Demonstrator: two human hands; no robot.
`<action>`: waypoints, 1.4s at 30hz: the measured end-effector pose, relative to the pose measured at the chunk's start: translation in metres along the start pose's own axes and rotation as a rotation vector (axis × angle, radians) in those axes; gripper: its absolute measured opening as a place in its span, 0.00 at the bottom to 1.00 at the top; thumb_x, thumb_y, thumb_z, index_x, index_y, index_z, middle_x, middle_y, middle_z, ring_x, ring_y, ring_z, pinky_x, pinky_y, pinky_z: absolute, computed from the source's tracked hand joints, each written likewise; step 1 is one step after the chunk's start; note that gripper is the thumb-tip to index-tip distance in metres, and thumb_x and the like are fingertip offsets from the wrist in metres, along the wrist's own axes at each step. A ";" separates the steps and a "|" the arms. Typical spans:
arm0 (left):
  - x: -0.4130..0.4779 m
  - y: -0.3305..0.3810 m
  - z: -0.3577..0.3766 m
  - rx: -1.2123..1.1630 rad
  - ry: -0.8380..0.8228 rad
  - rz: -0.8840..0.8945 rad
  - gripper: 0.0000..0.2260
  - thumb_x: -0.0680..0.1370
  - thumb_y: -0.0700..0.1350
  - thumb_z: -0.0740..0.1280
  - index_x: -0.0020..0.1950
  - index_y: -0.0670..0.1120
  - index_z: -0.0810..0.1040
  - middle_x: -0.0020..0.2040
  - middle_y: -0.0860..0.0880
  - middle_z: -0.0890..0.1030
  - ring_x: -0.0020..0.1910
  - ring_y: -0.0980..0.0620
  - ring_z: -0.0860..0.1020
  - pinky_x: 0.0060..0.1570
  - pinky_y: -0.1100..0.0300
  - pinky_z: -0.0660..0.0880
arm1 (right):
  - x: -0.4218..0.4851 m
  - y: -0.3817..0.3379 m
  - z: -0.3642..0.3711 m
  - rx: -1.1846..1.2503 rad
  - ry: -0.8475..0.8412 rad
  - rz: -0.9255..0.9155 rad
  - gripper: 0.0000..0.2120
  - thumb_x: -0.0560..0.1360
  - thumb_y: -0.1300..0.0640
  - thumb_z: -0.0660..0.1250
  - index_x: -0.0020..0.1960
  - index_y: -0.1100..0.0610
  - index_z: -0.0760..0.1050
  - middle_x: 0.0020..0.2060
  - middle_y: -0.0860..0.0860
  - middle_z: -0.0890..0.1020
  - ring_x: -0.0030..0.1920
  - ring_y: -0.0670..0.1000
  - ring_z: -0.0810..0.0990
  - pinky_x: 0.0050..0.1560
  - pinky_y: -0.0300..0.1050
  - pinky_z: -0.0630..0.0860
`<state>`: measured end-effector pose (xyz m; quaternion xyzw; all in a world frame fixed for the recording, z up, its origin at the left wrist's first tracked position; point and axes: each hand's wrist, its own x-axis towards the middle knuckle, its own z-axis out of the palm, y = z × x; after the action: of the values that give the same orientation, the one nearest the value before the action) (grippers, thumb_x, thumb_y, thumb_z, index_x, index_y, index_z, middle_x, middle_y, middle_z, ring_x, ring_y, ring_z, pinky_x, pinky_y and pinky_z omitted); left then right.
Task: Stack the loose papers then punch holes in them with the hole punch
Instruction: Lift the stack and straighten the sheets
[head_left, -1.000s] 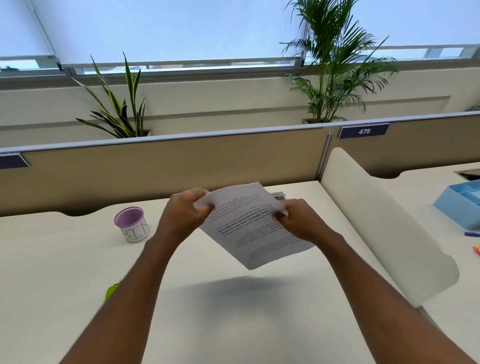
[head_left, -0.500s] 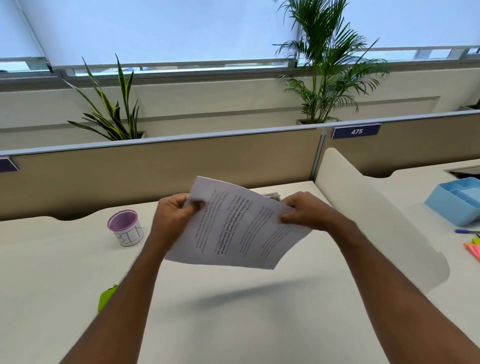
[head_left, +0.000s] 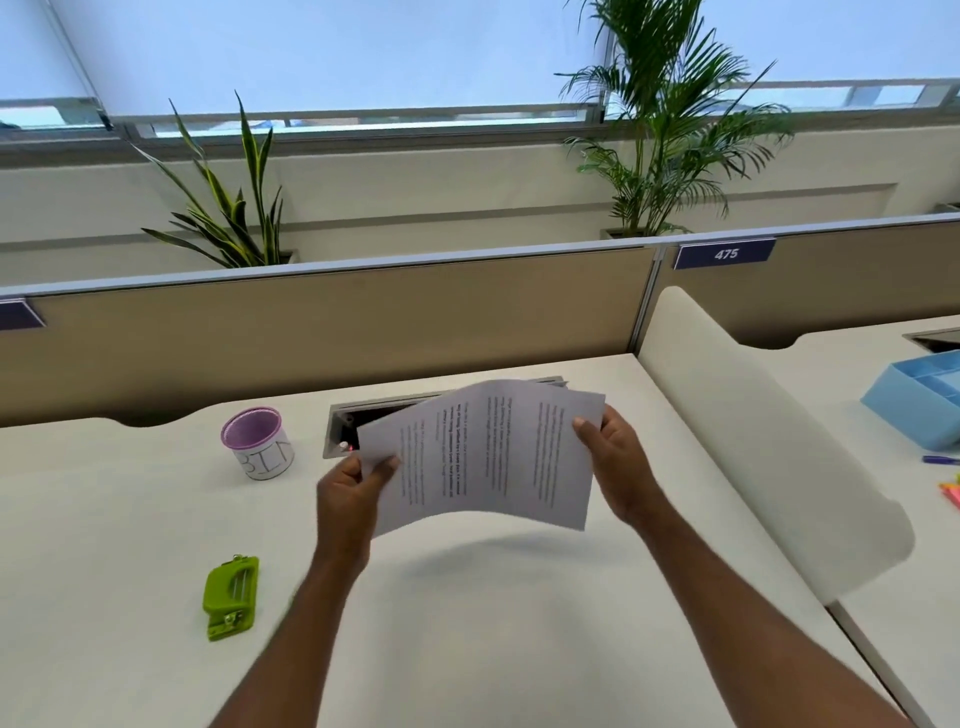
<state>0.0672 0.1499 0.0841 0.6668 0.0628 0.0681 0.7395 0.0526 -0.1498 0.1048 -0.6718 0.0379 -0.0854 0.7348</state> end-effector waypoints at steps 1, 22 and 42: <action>-0.007 -0.013 0.001 0.018 0.003 -0.026 0.02 0.73 0.41 0.73 0.40 0.46 0.83 0.39 0.45 0.84 0.39 0.42 0.81 0.38 0.49 0.79 | -0.004 0.011 0.004 -0.034 0.041 0.016 0.10 0.75 0.50 0.65 0.54 0.53 0.76 0.47 0.56 0.85 0.44 0.56 0.84 0.39 0.50 0.81; -0.034 -0.067 -0.005 0.185 0.029 -0.077 0.08 0.74 0.39 0.72 0.51 0.48 0.80 0.47 0.49 0.85 0.45 0.52 0.83 0.41 0.60 0.79 | -0.030 0.071 -0.016 -0.578 0.069 0.120 0.09 0.79 0.60 0.64 0.54 0.63 0.80 0.47 0.58 0.85 0.47 0.57 0.84 0.42 0.47 0.80; -0.008 0.034 0.047 0.498 -0.437 0.197 0.07 0.75 0.50 0.72 0.39 0.48 0.83 0.35 0.50 0.85 0.33 0.53 0.81 0.32 0.57 0.76 | 0.028 -0.099 0.035 -1.375 -0.476 -0.299 0.10 0.74 0.57 0.61 0.47 0.47 0.80 0.44 0.47 0.84 0.44 0.51 0.77 0.37 0.44 0.73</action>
<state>0.0676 0.1062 0.1232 0.8286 -0.1472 -0.0227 0.5397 0.0789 -0.1288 0.2080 -0.9786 -0.1691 0.0065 0.1171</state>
